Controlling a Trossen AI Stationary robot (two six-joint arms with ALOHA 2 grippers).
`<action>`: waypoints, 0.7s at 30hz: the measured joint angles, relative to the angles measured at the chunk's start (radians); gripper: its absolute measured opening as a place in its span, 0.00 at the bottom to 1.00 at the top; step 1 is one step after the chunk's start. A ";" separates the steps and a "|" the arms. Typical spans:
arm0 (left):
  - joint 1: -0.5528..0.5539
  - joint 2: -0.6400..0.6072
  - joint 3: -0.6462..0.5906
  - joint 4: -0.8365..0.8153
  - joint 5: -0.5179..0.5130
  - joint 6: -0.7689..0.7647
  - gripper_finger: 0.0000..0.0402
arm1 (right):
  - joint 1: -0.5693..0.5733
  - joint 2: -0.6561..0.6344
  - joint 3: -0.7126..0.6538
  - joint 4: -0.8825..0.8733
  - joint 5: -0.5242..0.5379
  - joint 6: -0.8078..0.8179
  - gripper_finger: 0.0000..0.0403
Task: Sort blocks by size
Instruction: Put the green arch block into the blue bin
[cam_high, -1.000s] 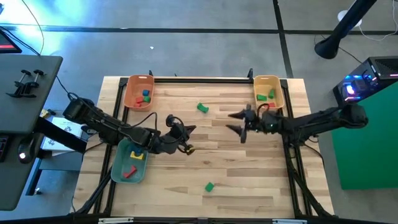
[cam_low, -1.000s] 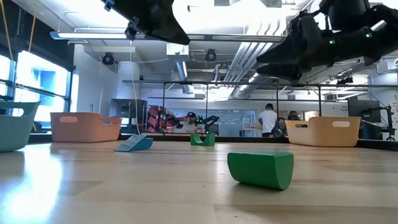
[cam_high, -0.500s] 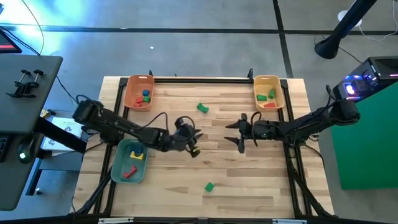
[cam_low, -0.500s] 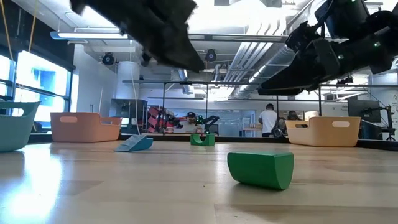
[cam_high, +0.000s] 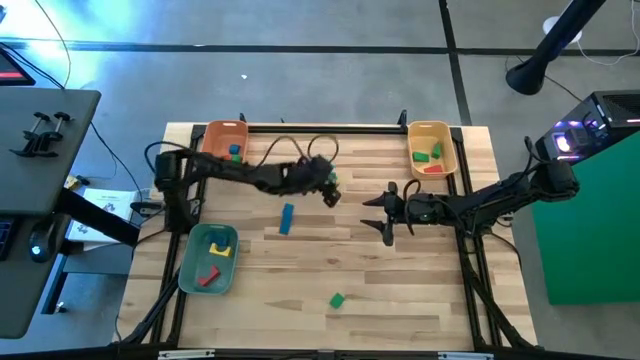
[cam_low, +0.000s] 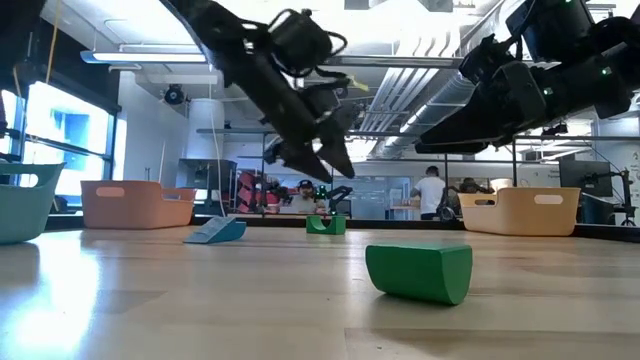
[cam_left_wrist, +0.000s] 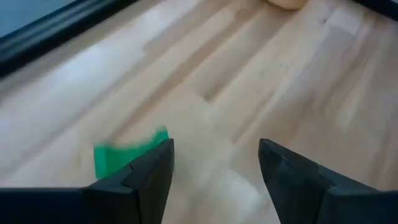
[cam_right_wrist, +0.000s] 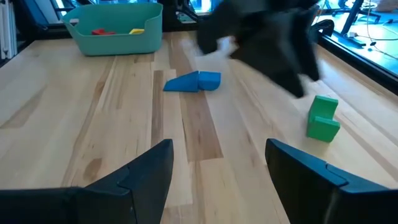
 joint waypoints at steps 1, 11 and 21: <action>0.019 0.017 0.023 0.002 0.031 0.028 0.56 | 0.000 0.000 0.000 -0.001 0.000 0.000 0.63; 0.088 0.141 0.154 -0.153 0.110 0.051 0.56 | 0.000 0.000 0.000 -0.024 0.000 0.019 0.63; 0.093 0.153 0.154 -0.150 0.062 0.038 0.45 | 0.000 0.000 0.000 -0.025 -0.001 0.026 0.63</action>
